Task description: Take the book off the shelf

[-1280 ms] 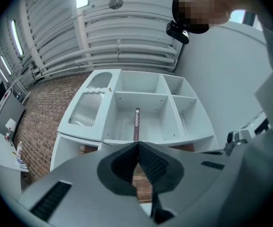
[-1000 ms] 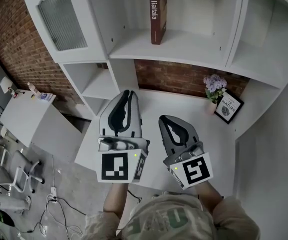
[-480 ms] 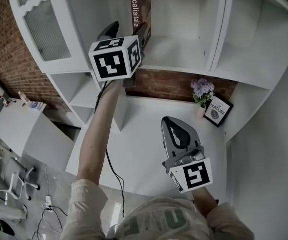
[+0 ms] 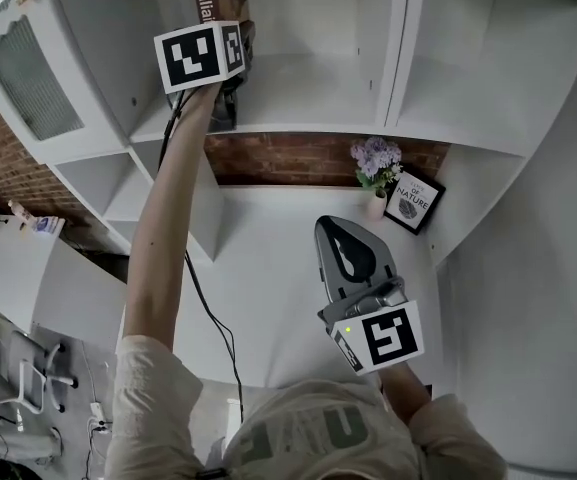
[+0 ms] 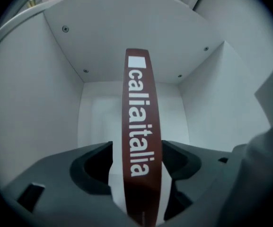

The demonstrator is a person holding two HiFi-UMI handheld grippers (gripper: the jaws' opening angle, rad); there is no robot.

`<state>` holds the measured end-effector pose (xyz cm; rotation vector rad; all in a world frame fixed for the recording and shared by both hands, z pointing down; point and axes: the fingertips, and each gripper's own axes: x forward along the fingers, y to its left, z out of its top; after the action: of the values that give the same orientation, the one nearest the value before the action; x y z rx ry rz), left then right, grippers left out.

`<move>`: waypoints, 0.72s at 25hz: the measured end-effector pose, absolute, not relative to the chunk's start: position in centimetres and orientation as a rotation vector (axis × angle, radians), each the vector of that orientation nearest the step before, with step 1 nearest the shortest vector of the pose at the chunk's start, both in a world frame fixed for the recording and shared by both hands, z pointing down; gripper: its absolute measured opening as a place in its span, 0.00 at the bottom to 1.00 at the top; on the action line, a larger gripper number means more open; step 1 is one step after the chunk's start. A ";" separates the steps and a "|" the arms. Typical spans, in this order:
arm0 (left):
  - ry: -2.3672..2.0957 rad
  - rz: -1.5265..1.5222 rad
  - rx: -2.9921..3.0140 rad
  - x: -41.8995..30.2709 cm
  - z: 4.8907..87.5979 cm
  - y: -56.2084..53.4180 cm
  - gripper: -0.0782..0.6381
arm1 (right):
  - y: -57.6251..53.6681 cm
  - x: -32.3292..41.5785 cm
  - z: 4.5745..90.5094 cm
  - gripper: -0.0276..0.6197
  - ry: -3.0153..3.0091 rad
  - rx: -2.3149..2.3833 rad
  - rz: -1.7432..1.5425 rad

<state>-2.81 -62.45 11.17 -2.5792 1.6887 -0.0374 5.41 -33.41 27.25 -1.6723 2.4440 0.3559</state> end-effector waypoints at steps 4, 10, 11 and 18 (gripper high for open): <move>1.718 -0.074 -2.571 -2.4 11.7 -63.7 0.57 | -33.7 6.5 28.1 0.07 2.430 -1.703 0.309; 1.773 -0.087 -2.546 -2.2 11.9 -64.4 0.38 | -34.6 6.9 29.1 0.07 2.434 -1.705 0.272; 1.783 -0.083 -2.544 -2.2 12.0 -64.4 0.36 | -34.6 6.9 29.2 0.07 2.437 -1.704 0.269; 1.809 -0.087 -2.522 -2.7 11.8 -64.7 0.32 | -34.7 6.5 28.6 0.07 2.437 -1.686 0.293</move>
<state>-2.66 -64.68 11.84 -2.5217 1.8091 -0.0867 6.53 -34.74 28.63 -1.6862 2.4374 0.2929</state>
